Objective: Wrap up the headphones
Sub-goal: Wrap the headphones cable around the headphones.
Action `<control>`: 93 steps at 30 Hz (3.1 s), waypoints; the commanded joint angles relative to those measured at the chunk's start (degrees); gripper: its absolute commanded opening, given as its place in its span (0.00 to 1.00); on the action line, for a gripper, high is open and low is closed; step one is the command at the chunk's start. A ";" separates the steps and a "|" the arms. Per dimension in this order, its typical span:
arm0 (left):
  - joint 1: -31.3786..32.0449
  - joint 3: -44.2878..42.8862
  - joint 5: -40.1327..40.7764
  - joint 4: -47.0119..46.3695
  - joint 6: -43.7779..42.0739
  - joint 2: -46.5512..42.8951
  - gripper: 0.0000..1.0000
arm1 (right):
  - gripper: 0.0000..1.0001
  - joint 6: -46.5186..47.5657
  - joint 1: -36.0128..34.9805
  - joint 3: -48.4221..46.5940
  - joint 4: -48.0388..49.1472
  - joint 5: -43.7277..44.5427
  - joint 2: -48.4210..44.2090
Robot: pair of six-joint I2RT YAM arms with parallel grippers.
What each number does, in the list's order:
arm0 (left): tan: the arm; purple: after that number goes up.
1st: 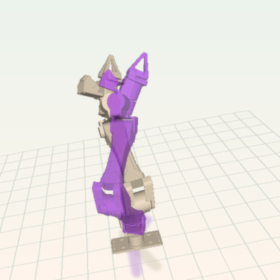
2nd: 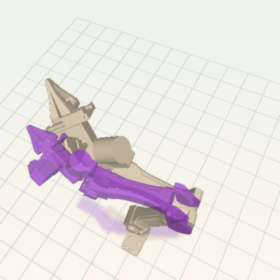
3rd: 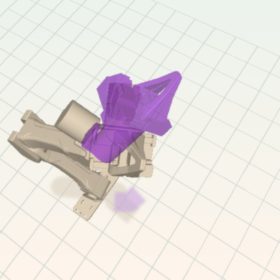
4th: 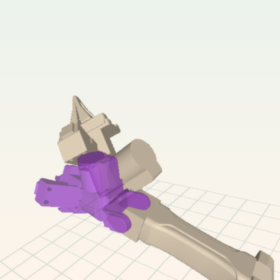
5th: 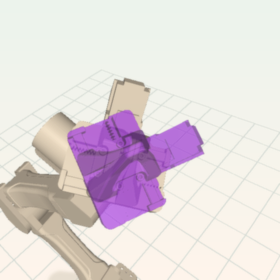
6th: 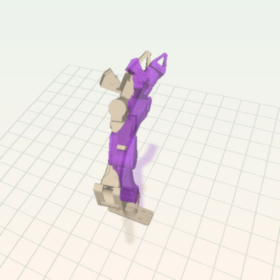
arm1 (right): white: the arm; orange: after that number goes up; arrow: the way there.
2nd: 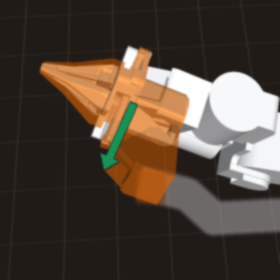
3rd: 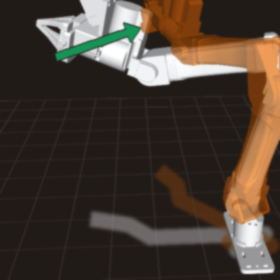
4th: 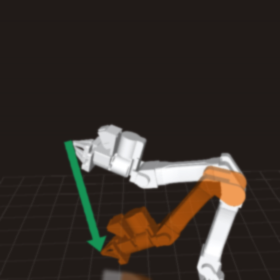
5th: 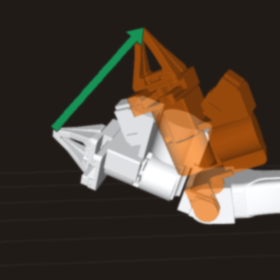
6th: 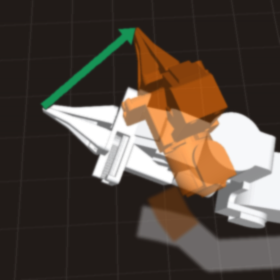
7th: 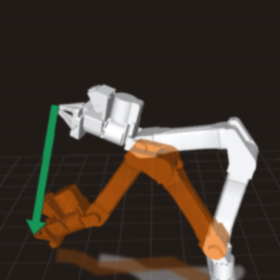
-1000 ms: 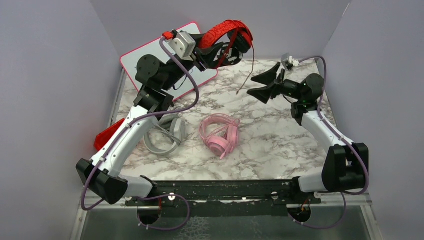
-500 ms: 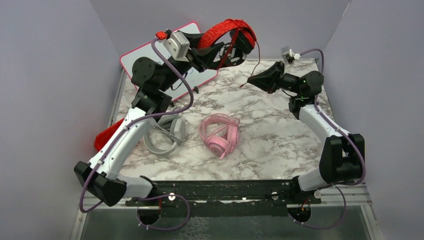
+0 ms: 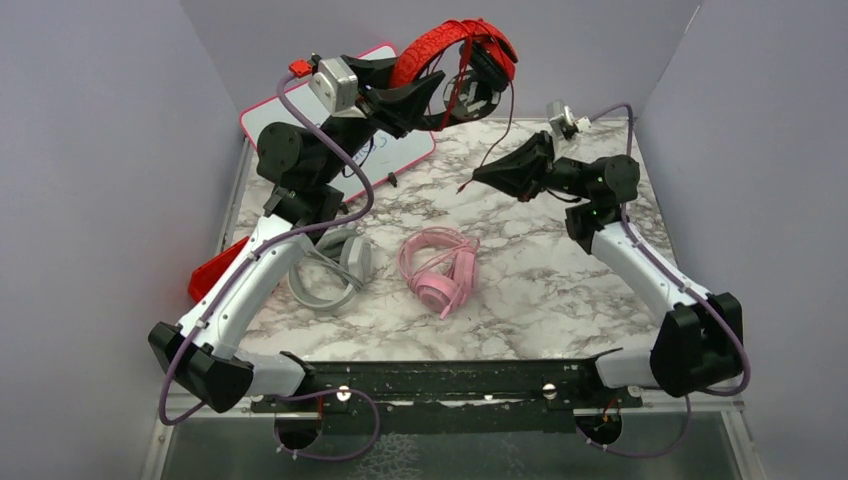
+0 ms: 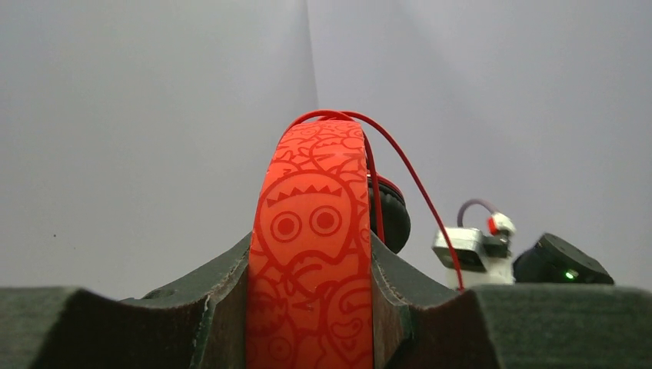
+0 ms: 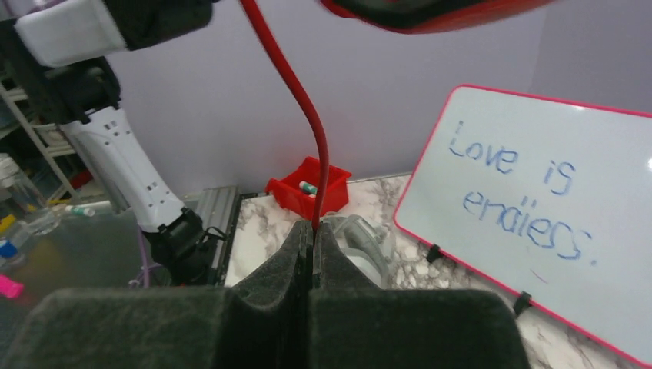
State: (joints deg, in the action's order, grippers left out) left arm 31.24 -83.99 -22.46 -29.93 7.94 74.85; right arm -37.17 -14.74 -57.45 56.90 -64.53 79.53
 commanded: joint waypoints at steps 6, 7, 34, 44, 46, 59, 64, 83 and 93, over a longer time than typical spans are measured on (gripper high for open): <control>-0.13 1.88 14.19 -17.36 28.20 3.58 0.00 | 0.00 25.14 -13.80 -1.39 -23.10 18.99 -8.35; -0.13 1.74 14.32 -18.71 32.70 4.64 0.00 | 0.00 27.69 -14.82 -2.19 -25.29 20.88 -7.89; -2.00 6.98 4.16 -33.46 102.33 13.79 0.00 | 0.01 65.36 -16.10 8.74 0.62 37.64 -14.86; -2.94 7.60 0.37 -38.13 105.75 14.39 0.00 | 0.01 57.45 -16.02 7.28 10.46 35.77 -14.54; -2.94 7.62 0.25 -38.39 105.82 14.45 0.00 | 0.01 55.71 -16.07 7.29 12.50 35.68 -14.24; -2.86 8.69 6.68 -39.88 109.85 14.80 0.00 | 0.01 43.67 -16.06 8.10 30.35 39.38 -8.84; -2.42 10.62 9.47 -36.69 111.87 13.27 0.00 | 0.01 45.53 -16.03 4.59 31.48 35.76 -6.12; -2.22 16.22 19.46 -23.56 113.68 9.62 0.00 | 0.01 52.42 -15.11 -2.05 21.29 38.33 -2.12; -2.41 14.28 20.21 -27.20 110.43 10.34 0.00 | 0.00 45.52 -13.46 5.39 26.84 33.69 -1.24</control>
State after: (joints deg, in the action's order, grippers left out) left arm 28.88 -66.08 -4.78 -52.56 118.72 86.04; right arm 9.39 -28.16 -54.13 81.45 -26.30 78.83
